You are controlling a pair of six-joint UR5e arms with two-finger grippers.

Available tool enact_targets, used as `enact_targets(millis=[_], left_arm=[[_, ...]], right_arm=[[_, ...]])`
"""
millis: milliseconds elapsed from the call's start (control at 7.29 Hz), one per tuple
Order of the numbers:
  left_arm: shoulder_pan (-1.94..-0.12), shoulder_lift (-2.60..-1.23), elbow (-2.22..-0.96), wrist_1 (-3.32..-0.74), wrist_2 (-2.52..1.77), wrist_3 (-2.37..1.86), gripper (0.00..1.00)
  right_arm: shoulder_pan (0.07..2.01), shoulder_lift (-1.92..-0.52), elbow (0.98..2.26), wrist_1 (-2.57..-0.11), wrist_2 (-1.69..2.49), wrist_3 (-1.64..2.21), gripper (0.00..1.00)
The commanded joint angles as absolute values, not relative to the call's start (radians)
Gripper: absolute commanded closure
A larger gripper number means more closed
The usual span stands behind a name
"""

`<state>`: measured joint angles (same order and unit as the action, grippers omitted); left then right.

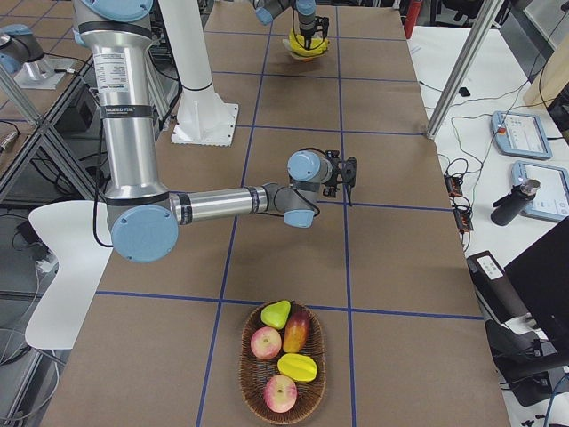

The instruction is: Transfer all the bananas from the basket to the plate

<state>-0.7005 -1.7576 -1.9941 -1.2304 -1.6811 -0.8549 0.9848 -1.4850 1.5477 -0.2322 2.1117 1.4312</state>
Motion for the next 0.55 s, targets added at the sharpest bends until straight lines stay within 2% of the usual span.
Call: enact_targets(millis=[0,137,275,412], left_arm=[[-0.690,-1.756,-1.977,-1.232,-1.678,-0.853,1.00],[-0.690,-1.756,-1.967,-1.233,-1.665,-0.851,1.00],[-0.689,-1.755,-1.965,-1.233,-1.664,-0.851,0.90],[-0.689,-1.756,-1.960,-1.233,-1.663,-0.851,0.69]], right_arm=[[0.985,-1.483,1.549,-0.230,2.114,1.431,0.00],[0.985,-1.485,1.551,-0.230,2.115,1.431,0.00],[0.985,-1.485,1.551,-0.229,2.118,1.431,0.00],[0.986,-1.485,1.551,-0.227,2.121,1.433,0.00]])
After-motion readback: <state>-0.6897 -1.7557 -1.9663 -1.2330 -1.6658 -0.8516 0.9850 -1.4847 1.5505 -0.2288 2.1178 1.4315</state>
